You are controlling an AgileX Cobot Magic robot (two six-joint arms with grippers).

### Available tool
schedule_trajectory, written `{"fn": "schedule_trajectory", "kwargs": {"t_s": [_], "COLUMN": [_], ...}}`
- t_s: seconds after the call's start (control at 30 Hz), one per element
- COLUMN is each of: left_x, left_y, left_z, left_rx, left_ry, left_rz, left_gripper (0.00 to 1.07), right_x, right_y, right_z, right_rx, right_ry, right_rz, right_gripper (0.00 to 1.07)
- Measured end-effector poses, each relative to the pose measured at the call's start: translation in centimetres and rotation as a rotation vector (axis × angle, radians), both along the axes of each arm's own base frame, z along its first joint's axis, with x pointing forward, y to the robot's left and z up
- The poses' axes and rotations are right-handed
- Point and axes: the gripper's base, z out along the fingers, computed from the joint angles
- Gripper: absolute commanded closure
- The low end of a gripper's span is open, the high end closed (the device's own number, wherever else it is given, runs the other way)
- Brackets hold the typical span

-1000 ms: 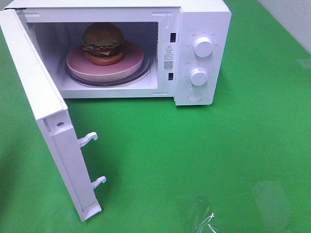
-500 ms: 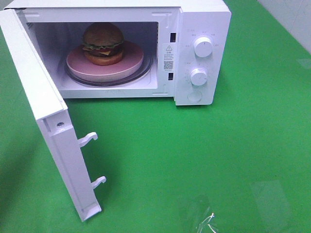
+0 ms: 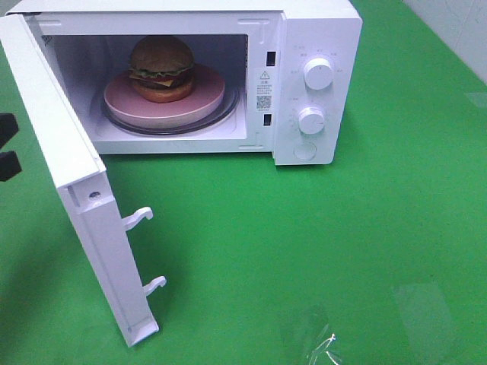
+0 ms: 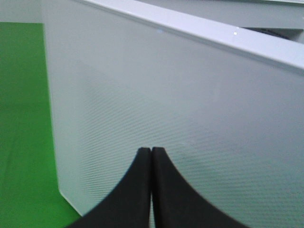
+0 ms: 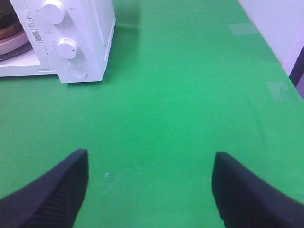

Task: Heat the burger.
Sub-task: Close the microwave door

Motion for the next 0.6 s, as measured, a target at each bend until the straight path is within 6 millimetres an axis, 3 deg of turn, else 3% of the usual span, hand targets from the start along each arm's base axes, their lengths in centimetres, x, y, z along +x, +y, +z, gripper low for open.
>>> {"fn": "schedule_trajectory", "kwargs": {"t_s": [0.03,0.37,0.6], "left_x": [-0.1,0.2,1.0], "left_y": [-1.2,-3.1,-4.4], "left_z": [-0.4,-1.7,-1.5], "left_rx": [0.025,0.003,-0.009], "left_ry": [0.001,0.046,0.027], "left_rz": [-0.038,-0.032,-0.062], "left_gripper": [1.07,1.07,1.07], "right_x": [0.0,0.0,0.0], "right_y": [0.0,0.0,0.0], "right_z": [0.0,0.0,0.0], "right_rx": [0.0,0.0,0.0], "right_ry": [0.0,0.0,0.0], "right_rz": [0.0,0.0,0.0], "right_gripper": [0.38,0.38,0.38]}}
